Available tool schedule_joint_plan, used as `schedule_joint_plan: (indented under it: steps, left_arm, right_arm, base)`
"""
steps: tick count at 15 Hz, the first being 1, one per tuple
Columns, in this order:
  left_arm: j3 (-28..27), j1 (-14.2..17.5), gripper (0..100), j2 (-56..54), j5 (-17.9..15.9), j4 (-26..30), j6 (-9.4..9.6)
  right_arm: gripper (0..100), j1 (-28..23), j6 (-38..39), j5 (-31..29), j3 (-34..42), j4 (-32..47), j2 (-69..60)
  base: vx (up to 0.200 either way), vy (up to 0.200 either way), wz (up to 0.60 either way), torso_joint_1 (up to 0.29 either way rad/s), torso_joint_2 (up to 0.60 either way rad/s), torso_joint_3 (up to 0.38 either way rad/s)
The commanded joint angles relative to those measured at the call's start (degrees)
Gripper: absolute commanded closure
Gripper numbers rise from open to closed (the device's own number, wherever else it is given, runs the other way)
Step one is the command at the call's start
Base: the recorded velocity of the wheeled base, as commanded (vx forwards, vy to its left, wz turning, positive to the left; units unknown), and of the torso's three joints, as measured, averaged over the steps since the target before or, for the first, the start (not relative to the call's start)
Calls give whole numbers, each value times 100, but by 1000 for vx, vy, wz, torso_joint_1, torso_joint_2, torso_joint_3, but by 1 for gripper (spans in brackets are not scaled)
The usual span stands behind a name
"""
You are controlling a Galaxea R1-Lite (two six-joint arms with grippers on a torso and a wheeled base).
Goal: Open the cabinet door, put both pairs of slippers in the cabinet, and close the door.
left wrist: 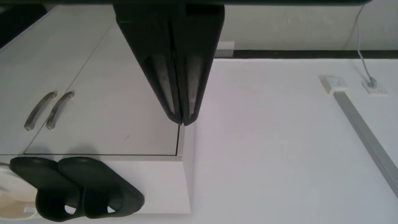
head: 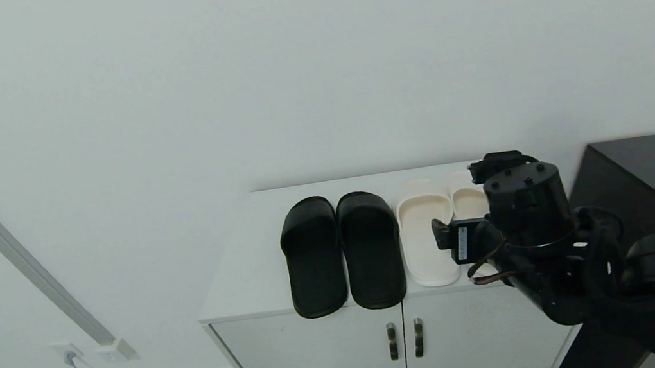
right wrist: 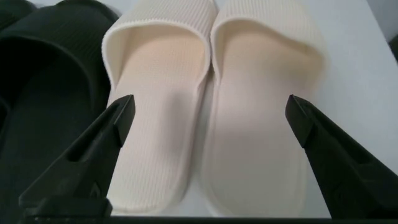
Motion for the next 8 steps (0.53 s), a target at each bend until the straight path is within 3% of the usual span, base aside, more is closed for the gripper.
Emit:
schedule_joint_plan:
  steps: [1, 8]
  left_arm:
    - [-6, 4, 100, 7, 1, 4, 3]
    - [-6, 4, 100, 7, 1, -5, -6]
  right_arm:
    - [0, -68, 2, -23, -269, -5, 455]
    - [0, -542, -236, -31, -1280, -93, 1273]
  base:
    - [0, 0, 0, 0, 0, 0]
    - [0, 0, 0, 0, 0, 0]
